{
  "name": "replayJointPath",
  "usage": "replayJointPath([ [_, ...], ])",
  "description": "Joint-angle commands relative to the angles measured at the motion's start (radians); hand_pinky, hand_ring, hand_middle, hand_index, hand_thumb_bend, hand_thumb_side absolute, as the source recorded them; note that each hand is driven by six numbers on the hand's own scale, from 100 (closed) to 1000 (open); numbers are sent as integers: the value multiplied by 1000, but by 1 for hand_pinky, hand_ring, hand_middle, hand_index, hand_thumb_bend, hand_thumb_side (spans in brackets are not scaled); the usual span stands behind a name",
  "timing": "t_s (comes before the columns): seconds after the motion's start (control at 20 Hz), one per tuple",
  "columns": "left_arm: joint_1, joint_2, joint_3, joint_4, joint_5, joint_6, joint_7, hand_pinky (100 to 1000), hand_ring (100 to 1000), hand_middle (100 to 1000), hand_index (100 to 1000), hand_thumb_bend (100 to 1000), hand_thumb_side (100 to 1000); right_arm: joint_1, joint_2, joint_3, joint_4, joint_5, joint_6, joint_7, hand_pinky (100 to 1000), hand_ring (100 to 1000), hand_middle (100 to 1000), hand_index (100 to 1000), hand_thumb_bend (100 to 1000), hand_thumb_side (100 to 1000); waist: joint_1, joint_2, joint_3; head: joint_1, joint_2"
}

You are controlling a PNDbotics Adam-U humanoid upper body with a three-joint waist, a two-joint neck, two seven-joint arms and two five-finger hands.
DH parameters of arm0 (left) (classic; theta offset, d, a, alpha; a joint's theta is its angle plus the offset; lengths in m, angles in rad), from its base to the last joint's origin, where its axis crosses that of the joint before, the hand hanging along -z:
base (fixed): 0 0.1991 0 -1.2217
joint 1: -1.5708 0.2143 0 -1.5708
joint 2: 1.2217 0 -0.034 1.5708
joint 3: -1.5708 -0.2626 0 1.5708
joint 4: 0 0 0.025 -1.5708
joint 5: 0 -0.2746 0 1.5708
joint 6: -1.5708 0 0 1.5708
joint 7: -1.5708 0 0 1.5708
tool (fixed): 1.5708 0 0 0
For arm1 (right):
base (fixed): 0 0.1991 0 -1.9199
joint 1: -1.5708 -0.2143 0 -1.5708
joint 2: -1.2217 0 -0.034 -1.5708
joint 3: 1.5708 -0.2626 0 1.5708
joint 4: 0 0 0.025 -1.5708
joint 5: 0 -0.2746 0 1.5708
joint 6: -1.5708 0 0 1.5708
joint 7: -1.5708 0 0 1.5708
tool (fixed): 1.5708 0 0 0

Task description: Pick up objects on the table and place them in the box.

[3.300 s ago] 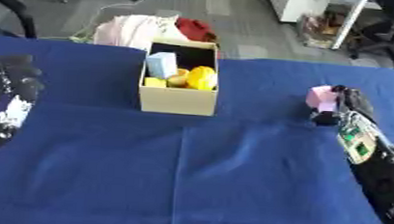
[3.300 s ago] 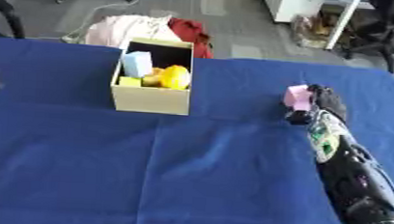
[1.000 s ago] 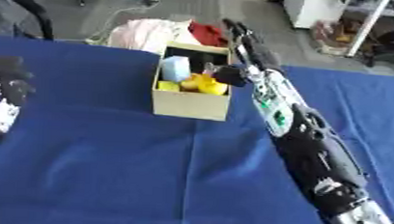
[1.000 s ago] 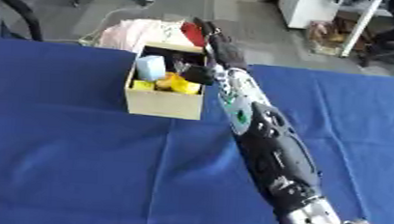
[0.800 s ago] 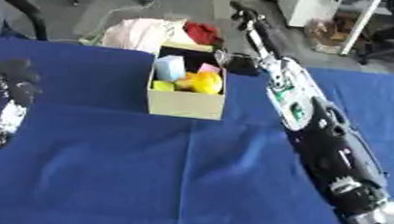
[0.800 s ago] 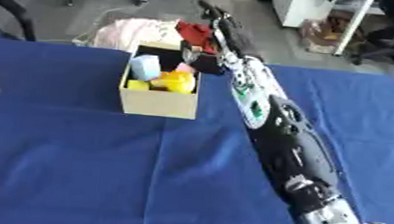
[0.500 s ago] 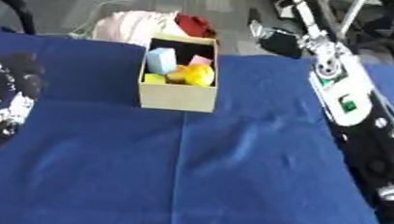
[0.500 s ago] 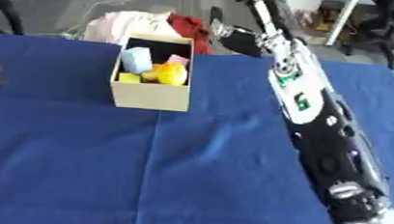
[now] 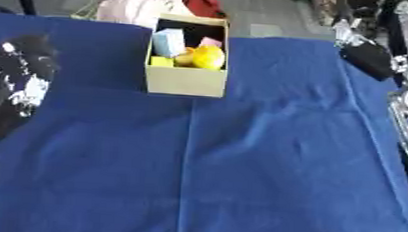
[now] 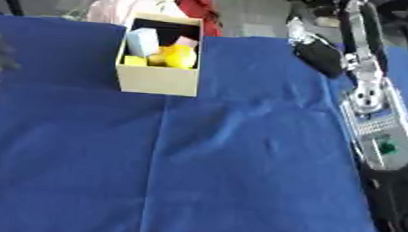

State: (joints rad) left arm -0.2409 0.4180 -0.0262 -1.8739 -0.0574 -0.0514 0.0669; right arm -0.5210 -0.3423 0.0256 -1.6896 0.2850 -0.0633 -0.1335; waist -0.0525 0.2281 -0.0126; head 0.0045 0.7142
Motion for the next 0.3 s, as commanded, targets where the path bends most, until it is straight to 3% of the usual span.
replayJointPath([
  [0.05, 1, -2, 15, -17, -15, -7, 6, 840, 654, 676, 842, 248, 586, 41, 2, -22, -74, -51, 0, -17, 706, 708, 724, 947, 100, 362, 16, -28, -5, 12, 18],
  [0.3, 15, -21, 20, -27, -34, -19, 2, 842, 653, 671, 841, 246, 587, 132, 26, -29, -115, -108, -6, -13, 701, 701, 715, 932, 100, 333, 17, -24, -2, 33, 37],
])
